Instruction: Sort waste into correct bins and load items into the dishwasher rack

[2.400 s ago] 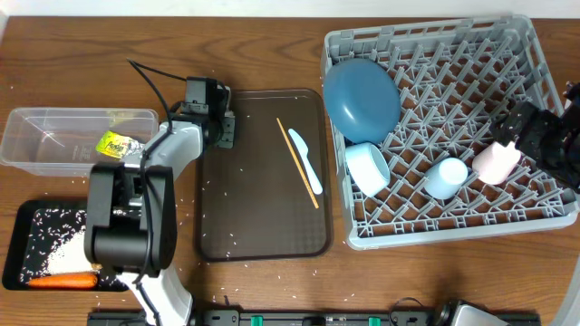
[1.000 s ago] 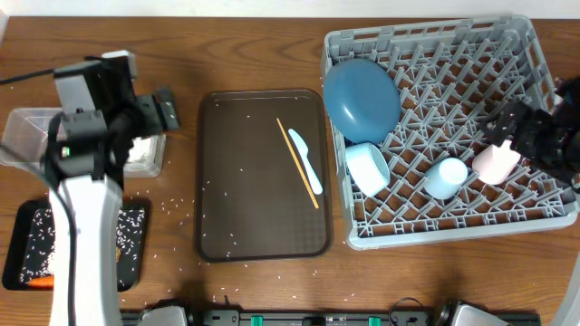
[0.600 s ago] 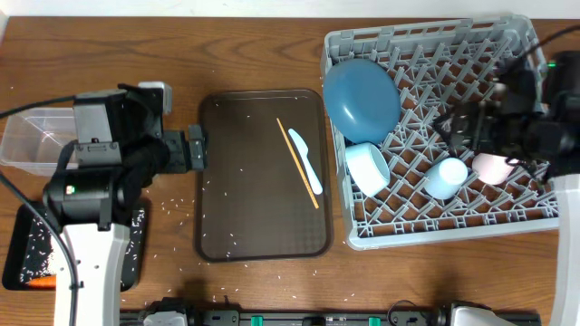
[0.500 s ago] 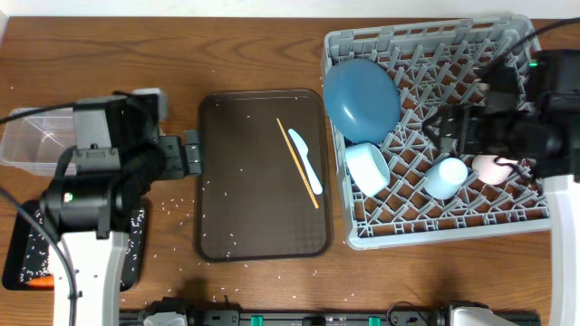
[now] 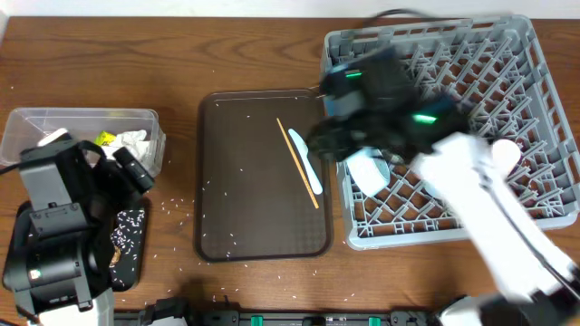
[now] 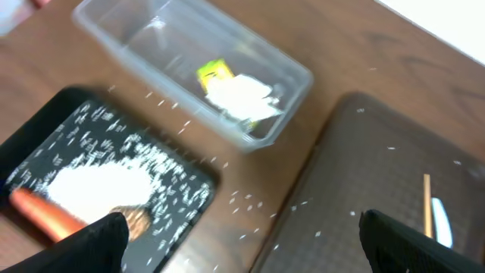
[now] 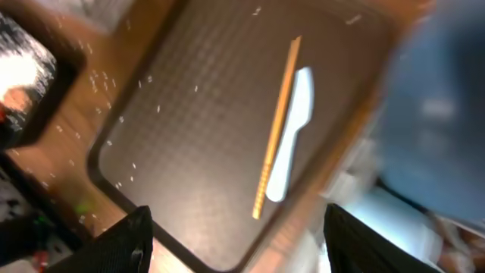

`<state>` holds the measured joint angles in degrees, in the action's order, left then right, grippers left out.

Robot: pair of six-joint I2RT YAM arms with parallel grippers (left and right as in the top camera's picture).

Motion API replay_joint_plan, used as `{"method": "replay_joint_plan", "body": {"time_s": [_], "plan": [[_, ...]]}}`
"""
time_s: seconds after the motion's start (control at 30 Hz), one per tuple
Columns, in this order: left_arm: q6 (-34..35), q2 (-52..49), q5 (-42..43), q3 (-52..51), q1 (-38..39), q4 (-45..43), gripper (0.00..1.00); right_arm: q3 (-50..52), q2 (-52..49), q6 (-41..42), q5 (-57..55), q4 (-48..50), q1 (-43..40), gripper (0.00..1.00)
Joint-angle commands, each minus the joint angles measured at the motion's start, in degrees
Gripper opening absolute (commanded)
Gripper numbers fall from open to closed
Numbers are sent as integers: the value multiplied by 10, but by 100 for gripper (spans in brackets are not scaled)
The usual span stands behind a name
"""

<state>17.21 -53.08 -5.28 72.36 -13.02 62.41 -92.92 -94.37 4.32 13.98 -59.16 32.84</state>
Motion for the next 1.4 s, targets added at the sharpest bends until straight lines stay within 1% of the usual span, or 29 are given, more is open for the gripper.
{"method": "replay_joint_plan", "body": {"time_s": [0.0,0.07,0.1,0.13,0.17,0.23,0.3,0.37,0.47,0.6,0.8,1.0,1.27,1.3,1.37], "plan": [[17,-6,-18,5,-10,8,98,-1,-78,29,-35,18,47,66],[17,-10,-18,5,-10,8,98,-1,-124,34,-35,36,68,66],[17,-12,-18,5,-10,8,98,-1,-146,35,-39,45,77,71],[17,-14,-19,5,-10,9,98,-1,-164,46,-52,56,82,73],[17,-16,-18,5,-10,8,98,-1,-190,63,-68,74,89,71],[17,-19,-18,5,-10,8,98,-1,-225,64,-73,99,97,67],[17,-23,-18,5,-10,8,98,-1,-257,67,-85,114,103,65],[17,-26,-18,5,-10,8,98,-1,-285,92,-91,119,104,65],[17,-29,-18,5,-10,8,98,-1,-309,96,-97,125,101,64],[17,-31,-18,5,-10,8,98,-1,-319,96,-97,125,95,63],[17,-31,-18,5,-10,8,98,-2,-315,76,-95,129,96,64],[17,-31,-18,5,-10,8,98,-2,-293,89,-95,131,87,64],[17,-31,-18,5,-10,8,98,-2,-293,88,-99,150,87,65],[17,-31,-18,5,-10,8,98,-2,-293,83,-98,151,87,66],[17,-31,-18,5,-10,8,98,-2,-290,39,-40,151,87,69]]}}
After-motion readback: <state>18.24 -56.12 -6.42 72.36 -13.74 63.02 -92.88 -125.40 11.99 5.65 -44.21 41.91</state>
